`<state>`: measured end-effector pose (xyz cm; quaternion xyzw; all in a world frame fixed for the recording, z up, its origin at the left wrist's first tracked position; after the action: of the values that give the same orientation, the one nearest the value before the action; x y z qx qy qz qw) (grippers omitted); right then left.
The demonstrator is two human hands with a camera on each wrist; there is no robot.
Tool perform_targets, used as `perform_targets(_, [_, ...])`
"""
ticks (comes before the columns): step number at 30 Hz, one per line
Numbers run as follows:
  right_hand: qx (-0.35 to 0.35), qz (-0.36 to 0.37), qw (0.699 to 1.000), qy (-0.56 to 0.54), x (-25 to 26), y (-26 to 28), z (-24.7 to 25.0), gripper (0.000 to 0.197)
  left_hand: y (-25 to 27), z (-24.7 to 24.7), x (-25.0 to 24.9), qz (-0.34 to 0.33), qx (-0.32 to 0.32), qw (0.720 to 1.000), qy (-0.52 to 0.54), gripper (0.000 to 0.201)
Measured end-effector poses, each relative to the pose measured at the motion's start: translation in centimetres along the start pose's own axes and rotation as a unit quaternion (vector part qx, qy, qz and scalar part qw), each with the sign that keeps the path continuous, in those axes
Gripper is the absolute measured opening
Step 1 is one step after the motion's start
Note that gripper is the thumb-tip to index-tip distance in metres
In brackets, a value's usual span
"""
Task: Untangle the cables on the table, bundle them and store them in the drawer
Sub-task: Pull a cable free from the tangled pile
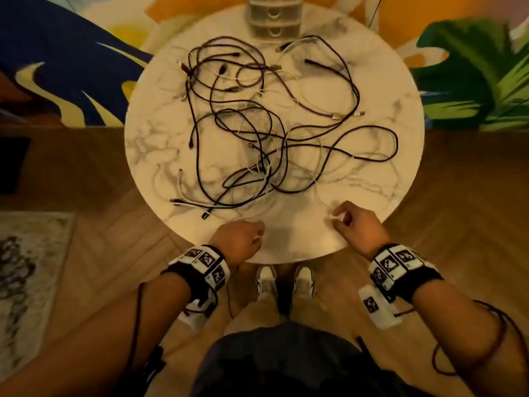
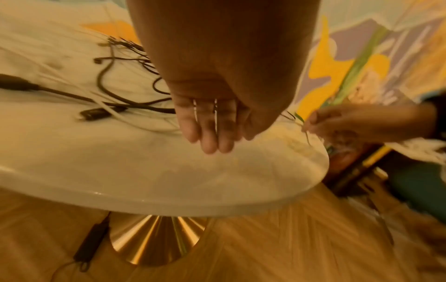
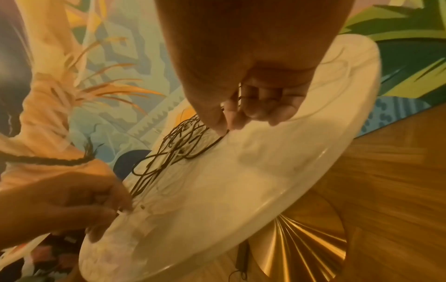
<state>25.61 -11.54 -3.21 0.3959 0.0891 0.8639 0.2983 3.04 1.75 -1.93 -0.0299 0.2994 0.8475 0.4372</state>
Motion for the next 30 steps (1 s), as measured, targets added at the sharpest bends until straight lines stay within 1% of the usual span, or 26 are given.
perform_targets(2, [0.013,0.006,1.000,0.016,0.6,-0.4,-0.3,0.006,-0.7,-0.3,0.6,0.016,-0.011,0.999,-0.046,0.037])
perform_targets(3, [0.016,0.011,1.000,0.016,0.9,-0.6,-0.5,0.006,-1.0,-0.5,1.0,0.019,-0.016,0.997,-0.070,0.039])
perform_targets(6, [0.023,0.016,1.000,0.009,1.4,-0.3,-1.3,0.008,-1.5,-1.0,2.2,0.025,-0.014,0.994,-0.110,0.036])
perform_targets(8, [0.037,0.022,0.999,0.010,1.6,-0.1,-1.7,0.008,-1.8,-1.0,2.6,0.010,-0.022,0.991,-0.130,0.034])
perform_targets(9, [0.049,0.027,0.998,0.007,1.9,0.1,-2.0,0.007,-1.9,-0.8,2.6,0.003,-0.036,0.992,-0.119,0.033])
perform_targets(10, [0.061,0.035,0.997,0.000,2.4,0.2,-2.2,0.007,-1.9,-0.3,2.3,-0.007,-0.062,0.993,-0.099,0.029])
perform_targets(12, [0.076,0.063,0.995,-0.019,3.6,0.3,-2.4,0.006,-1.4,1.5,1.0,-0.043,-0.151,0.987,-0.025,0.019])
perform_targets(13, [0.079,0.080,0.993,-0.027,4.7,0.4,-2.4,0.008,-1.0,2.5,0.1,-0.064,-0.198,0.978,0.019,0.014])
perform_targets(14, [0.082,0.099,0.991,-0.032,5.8,0.5,-2.5,0.015,-0.6,3.6,-0.8,-0.079,-0.232,0.967,0.064,0.011])
perform_targets(15, [0.088,0.118,0.988,-0.036,7.1,0.5,-2.5,0.022,-0.2,4.7,-1.7,-0.086,-0.250,0.958,0.108,0.008])
perform_targets(17, [0.088,0.164,0.981,-0.058,10.2,0.6,-2.5,0.031,0.4,6.2,-3.5,-0.100,-0.257,0.945,0.173,0.006])
perform_targets(19, [0.078,0.202,0.973,-0.079,12.7,0.2,-2.3,0.024,0.8,7.2,-5.0,-0.126,-0.254,0.937,0.206,0.004])
perform_targets(21, [0.090,0.205,0.974,-0.012,13.6,-0.8,-2.6,0.015,1.2,7.7,-5.9,-0.150,-0.268,0.924,0.226,0.005])
perform_targets(22, [0.102,0.192,0.976,0.003,13.4,-1.3,-2.9,0.015,1.2,7.8,-6.1,-0.145,-0.281,0.915,0.252,0.007])
perform_targets(23, [0.109,0.178,0.978,-0.010,13.1,-1.7,-3.0,0.018,1.2,7.7,-5.9,-0.119,-0.293,0.902,0.294,0.011])
perform_targets(24, [0.107,0.156,0.980,-0.063,12.7,-1.9,-3.0,0.026,0.9,7.3,-5.4,-0.076,-0.293,0.885,0.353,0.018])
perform_targets(25, [0.096,0.124,0.979,-0.131,12.3,-1.9,-2.6,0.037,0.4,6.6,-4.8,-0.027,-0.270,0.865,0.422,0.026])
perform_targets(26, [0.075,0.094,0.975,-0.188,11.9,-2.0,-2.3,0.047,-0.2,5.5,-4.3,0.014,-0.221,0.841,0.493,0.034])
perform_targets(27, [0.051,0.074,0.970,-0.226,11.6,-2.0,-1.9,0.054,-0.9,4.2,-4.1,0.046,-0.148,0.823,0.546,0.038])
perform_targets(28, [0.033,0.066,0.967,-0.245,11.4,-1.9,-1.6,0.059,-1.4,2.9,-4.1,0.065,-0.072,0.823,0.560,0.040])
perform_targets(29, [0.025,0.066,0.965,-0.251,11.3,-1.8,-1.2,0.063,-1.7,1.7,-4.2,0.067,-0.007,0.843,0.533,0.038])
perform_targets(30, [0.029,0.066,0.966,-0.248,11.1,-1.8,-1.1,0.066,-1.9,0.7,-4.1,0.051,0.032,0.886,0.459,0.036])
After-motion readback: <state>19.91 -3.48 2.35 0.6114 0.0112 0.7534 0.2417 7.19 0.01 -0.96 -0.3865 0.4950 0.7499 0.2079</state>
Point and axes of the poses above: each hand's wrist, its own y-axis away from the middle knuckle, its own z-axis out of the back of the hand, x = y × z, the point moved 4 cm from there along -y, towards the middle knuckle, and after that the axes turned 2 degrees about -y, right-handed, at the moved point
